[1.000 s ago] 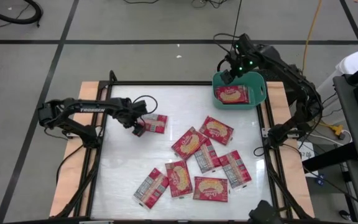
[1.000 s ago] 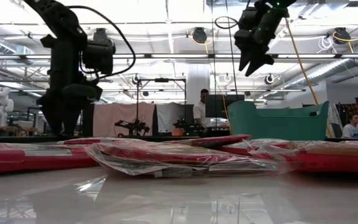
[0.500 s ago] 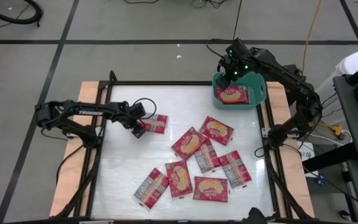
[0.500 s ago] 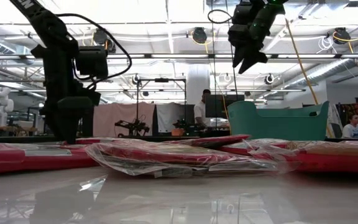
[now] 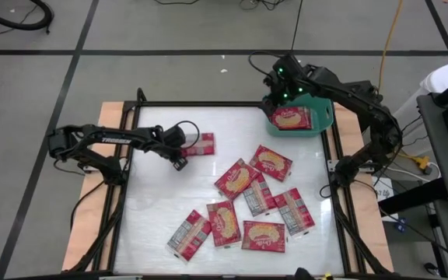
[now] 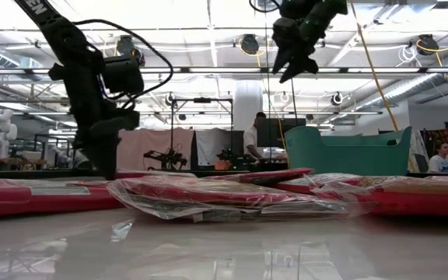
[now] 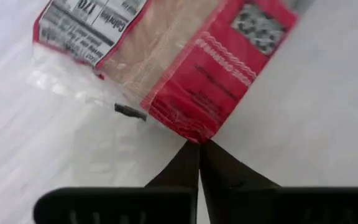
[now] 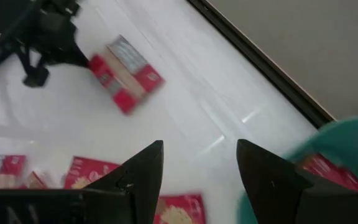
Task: Sort popcorn bags into baskets
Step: Put the red popcorn bag into the green bin
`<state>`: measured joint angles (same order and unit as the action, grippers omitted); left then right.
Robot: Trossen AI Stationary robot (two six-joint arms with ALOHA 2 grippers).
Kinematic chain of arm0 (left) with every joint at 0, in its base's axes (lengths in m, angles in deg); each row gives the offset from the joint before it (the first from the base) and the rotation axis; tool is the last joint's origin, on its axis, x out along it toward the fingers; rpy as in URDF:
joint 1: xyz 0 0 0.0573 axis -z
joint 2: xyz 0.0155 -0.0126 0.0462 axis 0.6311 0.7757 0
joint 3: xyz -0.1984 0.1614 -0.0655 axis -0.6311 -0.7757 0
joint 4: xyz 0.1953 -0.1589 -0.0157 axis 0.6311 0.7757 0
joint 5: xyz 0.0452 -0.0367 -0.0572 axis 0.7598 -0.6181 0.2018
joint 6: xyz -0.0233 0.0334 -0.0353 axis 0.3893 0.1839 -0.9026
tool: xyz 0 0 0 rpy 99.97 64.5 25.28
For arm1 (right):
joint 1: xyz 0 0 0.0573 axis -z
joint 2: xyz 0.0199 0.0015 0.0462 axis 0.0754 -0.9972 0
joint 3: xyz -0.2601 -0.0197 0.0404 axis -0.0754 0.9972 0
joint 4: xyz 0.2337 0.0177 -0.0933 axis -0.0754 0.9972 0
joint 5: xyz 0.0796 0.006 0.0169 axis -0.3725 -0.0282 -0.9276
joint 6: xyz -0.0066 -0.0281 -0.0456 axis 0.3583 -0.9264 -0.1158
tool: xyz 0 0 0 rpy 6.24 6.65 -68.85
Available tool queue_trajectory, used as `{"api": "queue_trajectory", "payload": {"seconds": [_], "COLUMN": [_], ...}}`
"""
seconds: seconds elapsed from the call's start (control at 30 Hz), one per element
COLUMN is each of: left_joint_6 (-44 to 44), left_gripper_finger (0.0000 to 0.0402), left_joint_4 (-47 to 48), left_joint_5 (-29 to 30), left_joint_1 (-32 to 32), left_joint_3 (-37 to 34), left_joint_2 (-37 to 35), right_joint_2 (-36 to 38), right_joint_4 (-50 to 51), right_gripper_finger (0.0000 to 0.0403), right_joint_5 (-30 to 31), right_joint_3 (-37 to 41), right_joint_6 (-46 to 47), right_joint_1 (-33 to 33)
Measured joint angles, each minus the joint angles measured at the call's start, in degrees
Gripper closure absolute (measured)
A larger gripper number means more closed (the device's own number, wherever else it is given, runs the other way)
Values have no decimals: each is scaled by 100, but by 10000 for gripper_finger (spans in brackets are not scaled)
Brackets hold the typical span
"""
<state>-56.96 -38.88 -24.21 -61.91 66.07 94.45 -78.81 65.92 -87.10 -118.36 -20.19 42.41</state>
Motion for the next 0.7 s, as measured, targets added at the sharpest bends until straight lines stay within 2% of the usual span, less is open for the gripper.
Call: {"api": "queue_trajectory", "payload": {"seconds": [0.27,0.4,0.57,0.7], "left_joint_6": [-433,-570,-930,-1049], "left_gripper_finger": [399,400,400,401], "left_joint_4": [-342,-304,-290,-286], "left_joint_5": [-616,-812,-966,-1157], "left_joint_1": [-12,-12,-12,-44], "left_joint_3": [643,1059,1538,1924], "left_joint_2": [-11,-13,-17,-20], "right_joint_2": [0,0,-17,-68], "right_joint_4": [-607,-763,-738,-932], "right_gripper_finger": [209,209,208,198], "right_joint_5": [2,0,22,160], "right_joint_3": [0,0,0,168], "right_joint_6": [-60,-514,-1502,-1767], "right_joint_1": [-628,-877,-1147,-1297]}}
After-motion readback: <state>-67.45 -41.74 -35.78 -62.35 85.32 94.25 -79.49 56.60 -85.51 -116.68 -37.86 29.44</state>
